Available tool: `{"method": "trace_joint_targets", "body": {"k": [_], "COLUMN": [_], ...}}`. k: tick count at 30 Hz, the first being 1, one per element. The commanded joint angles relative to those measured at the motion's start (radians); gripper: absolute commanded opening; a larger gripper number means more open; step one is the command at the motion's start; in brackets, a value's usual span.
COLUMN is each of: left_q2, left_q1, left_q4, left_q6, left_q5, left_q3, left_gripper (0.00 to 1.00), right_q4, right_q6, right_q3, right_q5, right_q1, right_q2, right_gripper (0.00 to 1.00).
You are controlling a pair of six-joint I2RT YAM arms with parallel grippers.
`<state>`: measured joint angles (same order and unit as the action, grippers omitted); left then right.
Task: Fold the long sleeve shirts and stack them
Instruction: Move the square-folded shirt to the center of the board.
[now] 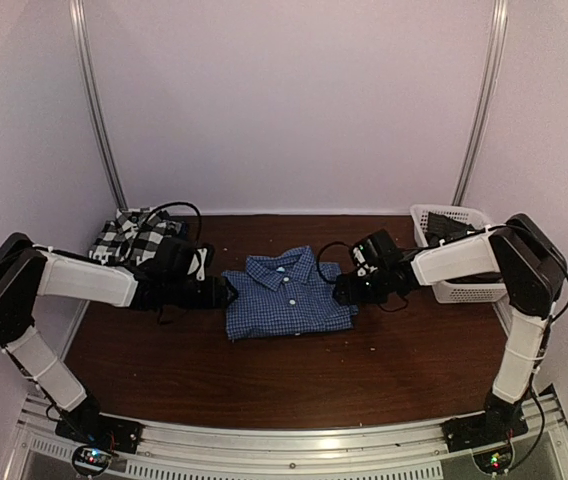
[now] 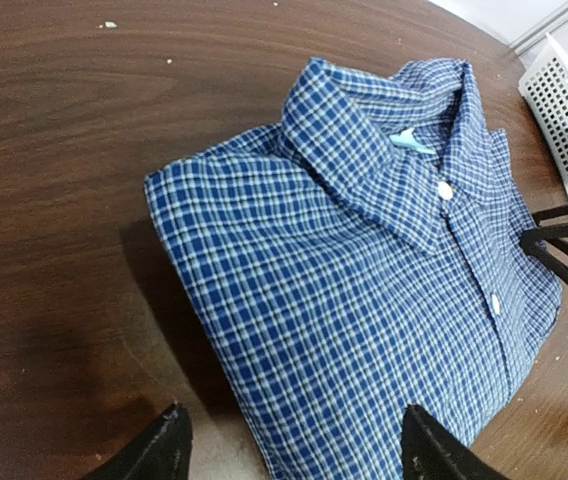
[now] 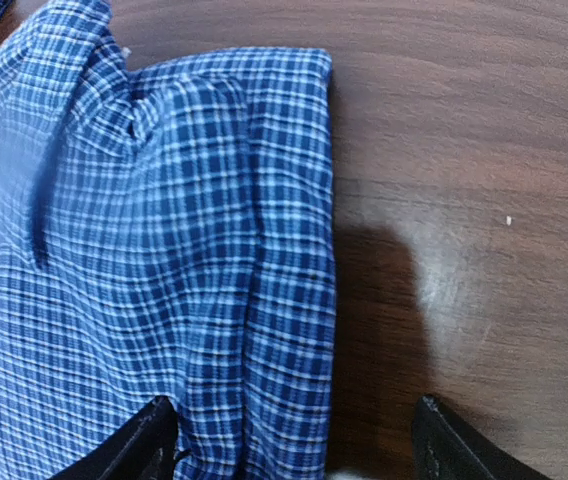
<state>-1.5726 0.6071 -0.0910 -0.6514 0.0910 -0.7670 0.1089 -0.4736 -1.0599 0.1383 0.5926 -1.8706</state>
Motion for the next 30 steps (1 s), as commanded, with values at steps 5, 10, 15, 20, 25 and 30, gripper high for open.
{"method": "trace_joint_targets", "body": {"k": [5,10,15,20,25,30], "left_q2": [-0.188,-0.269,-0.337,-0.369,-0.344,-0.251], "left_q1": [-0.035,-0.034,-0.001,0.065,0.07,0.053], "left_q4": [-0.12,-0.178,-0.192,-0.194,-0.215,-0.063], "left_q6": [-0.001,-0.004,0.007,0.0,-0.017,0.094], "left_q5": [0.186,0.282,0.342,0.337,0.31,0.136], "left_q3": [-0.089,-0.105,-0.14,-0.169,-0.156,-0.202], "left_gripper": [0.58,0.43,0.35,0.32,0.43,0.65], "right_q4": [-0.103,-0.146,-0.131,-0.086,-0.007,0.008], "right_q6": [0.009,-0.014,-0.048,-0.083,-0.059,-0.054], "right_q3": [0.014,0.109,0.222,0.32,0.313,0.324], "right_q5": [0.114,0.095,0.005,-0.077,-0.133,-0.146], "right_q1": [-0.005,-0.006,-0.007,-0.015,-0.034,-0.034], "right_q2": [-0.027,0.016,0.118,0.251,0.292,0.357], "right_gripper": [0.63,0.32,0.09,0.06,0.16,0.51]}}
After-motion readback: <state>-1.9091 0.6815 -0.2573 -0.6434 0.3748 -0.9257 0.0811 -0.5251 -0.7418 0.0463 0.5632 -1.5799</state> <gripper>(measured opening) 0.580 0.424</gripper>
